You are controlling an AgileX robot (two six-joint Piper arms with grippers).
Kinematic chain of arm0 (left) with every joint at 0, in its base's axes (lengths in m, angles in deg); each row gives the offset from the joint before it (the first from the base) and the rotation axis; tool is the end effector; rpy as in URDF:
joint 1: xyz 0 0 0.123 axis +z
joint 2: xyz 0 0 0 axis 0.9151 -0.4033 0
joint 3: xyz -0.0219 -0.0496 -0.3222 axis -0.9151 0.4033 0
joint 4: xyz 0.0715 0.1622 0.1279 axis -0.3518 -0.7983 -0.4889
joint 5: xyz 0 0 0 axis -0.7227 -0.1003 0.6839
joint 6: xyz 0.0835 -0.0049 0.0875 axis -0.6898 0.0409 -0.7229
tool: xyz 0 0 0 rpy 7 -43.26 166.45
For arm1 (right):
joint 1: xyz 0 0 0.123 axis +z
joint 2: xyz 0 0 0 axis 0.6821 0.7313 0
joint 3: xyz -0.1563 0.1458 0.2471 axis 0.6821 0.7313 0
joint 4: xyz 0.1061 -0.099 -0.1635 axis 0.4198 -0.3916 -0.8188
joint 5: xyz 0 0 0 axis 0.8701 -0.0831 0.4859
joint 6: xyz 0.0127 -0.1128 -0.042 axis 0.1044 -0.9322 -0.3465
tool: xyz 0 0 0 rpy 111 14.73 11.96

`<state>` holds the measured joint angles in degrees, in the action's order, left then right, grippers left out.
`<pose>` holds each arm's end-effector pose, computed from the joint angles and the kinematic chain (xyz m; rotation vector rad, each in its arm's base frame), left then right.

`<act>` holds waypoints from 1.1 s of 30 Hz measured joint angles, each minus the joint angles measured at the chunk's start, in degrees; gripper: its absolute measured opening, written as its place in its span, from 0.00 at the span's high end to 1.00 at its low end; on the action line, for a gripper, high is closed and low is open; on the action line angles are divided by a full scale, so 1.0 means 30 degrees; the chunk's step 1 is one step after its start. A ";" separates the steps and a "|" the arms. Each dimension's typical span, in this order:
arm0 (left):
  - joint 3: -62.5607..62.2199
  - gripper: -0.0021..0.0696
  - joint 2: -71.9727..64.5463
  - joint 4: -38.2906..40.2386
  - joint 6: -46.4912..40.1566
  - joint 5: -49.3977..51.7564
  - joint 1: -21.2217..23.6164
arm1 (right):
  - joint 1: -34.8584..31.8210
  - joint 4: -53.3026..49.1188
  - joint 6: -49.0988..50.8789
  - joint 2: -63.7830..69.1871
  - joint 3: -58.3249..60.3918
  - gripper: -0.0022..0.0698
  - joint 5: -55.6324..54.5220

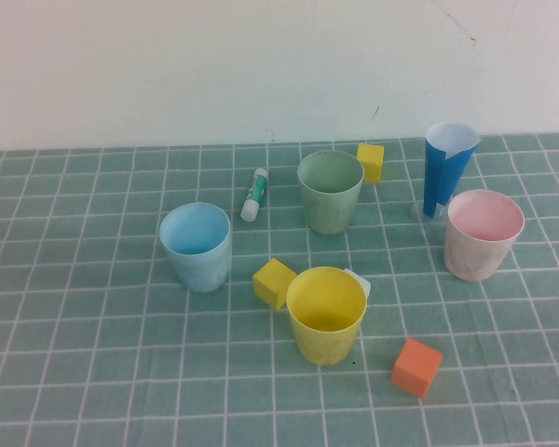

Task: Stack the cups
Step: Pick up the blue cup

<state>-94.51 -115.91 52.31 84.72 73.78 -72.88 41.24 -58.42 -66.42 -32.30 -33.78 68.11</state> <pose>0.0642 -0.0080 0.3455 -0.0631 1.7532 -0.2281 0.0144 -0.0009 0.2612 -0.3371 1.7389 -0.3289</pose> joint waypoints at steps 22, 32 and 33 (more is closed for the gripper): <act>-0.9977 0.88 -1.6169 0.0990 -0.4365 0.0848 -0.2264 | 0.0000 0.6029 -0.6303 0.2019 0.0000 0.97 0.0068; -1.3716 0.21 -2.1168 0.0892 -0.4806 0.3020 -0.2856 | 0.0000 0.7230 -0.7709 0.2474 0.0000 0.97 0.0031; -1.3903 0.22 -2.1583 0.0839 -0.4806 0.3048 -0.2856 | 0.0000 0.7224 -0.7709 0.2474 0.0000 0.97 0.0029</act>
<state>-136.22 -180.66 54.83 70.30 82.92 -81.45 41.24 -36.75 -89.55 -24.88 -33.78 68.19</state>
